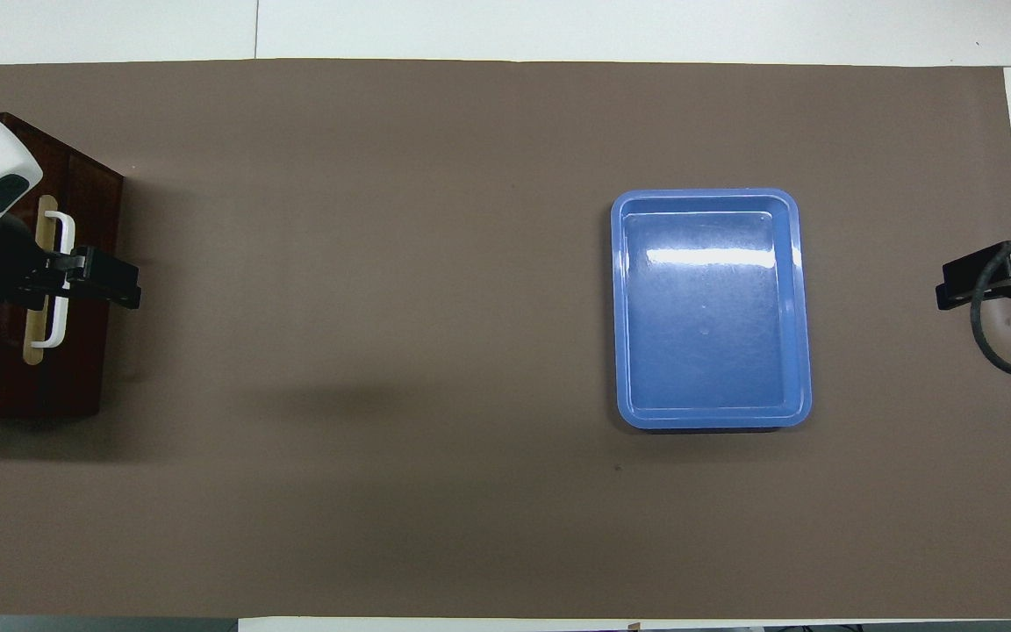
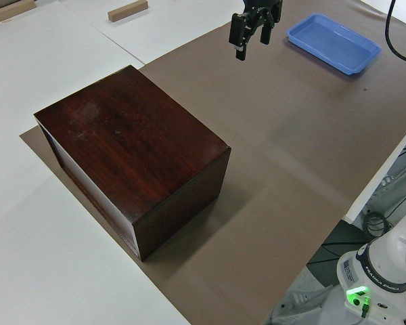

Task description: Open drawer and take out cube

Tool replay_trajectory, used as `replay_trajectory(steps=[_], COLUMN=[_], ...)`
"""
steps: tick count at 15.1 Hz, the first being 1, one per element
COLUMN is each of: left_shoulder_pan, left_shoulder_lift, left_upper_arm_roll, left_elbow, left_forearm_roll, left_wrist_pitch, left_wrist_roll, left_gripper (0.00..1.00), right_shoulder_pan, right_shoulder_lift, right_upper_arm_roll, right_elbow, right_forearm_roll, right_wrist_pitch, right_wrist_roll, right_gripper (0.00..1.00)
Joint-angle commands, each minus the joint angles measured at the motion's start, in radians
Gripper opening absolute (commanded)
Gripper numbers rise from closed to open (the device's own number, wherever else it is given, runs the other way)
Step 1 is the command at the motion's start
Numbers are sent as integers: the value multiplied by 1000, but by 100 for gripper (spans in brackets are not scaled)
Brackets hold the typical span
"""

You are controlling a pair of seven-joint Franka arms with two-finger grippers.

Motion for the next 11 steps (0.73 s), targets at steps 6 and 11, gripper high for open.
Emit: replay_trajectory(steps=[6, 11], left_shoulder_pan=[-3, -8], left_shoulder_lift=[-3, -8], left_upper_arm_roll=[10, 8], left_elbow=[4, -80], left_forearm_roll=[-15, 81], left_wrist_pitch=[16, 137], left_wrist_roll=[12, 33], left_gripper=[100, 100], right_shoulder_pan=[1, 1], right_shoulder_lift=[-11, -11], right_upper_arm_roll=[-5, -5], right_elbow=[-8, -8], right_forearm_roll=[7, 7], right_wrist_pitch=[0, 0], right_wrist_roll=[-23, -23], right_gripper=[100, 100])
